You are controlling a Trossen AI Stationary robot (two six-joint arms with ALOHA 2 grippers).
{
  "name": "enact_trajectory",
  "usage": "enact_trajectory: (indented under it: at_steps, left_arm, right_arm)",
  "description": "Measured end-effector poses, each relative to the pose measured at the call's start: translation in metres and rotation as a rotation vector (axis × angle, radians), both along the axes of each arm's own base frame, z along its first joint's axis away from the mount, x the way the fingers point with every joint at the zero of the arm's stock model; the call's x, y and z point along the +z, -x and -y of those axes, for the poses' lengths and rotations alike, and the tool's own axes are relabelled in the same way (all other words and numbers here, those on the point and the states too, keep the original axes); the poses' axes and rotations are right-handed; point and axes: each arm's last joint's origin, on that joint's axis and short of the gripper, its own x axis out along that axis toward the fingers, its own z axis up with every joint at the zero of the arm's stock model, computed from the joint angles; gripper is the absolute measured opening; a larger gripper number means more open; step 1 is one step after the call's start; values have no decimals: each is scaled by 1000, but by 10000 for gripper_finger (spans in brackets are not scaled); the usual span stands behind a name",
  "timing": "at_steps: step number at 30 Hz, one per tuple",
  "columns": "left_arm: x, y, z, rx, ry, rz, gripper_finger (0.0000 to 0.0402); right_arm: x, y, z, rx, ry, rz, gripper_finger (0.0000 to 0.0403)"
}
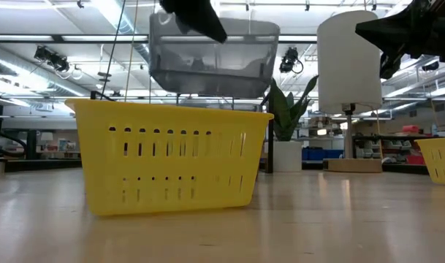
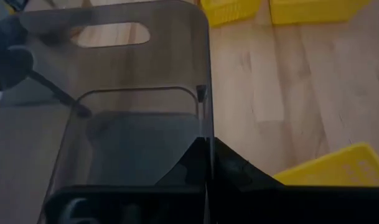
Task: Stack baskets on shelf by color
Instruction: Stack the right gray bin on the stacked gray bins
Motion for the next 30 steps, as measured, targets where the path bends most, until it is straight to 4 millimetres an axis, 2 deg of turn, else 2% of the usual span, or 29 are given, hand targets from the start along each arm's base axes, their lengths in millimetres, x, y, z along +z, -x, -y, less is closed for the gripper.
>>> enact_trajectory:
  at_steps: [10,23,30]
  left_arm:
    - [-29,4,-3,19,-5,-39,9]
    - [-30,5,-1,10,-6,-34,9]
    - [-16,16,-3,1,-6,-19,9]
  right_arm:
    - [0,0,0,0,0,0,12]
    - [0,0,0,0,0,0,12]
    - [0,0,0,0,1,-3,12]
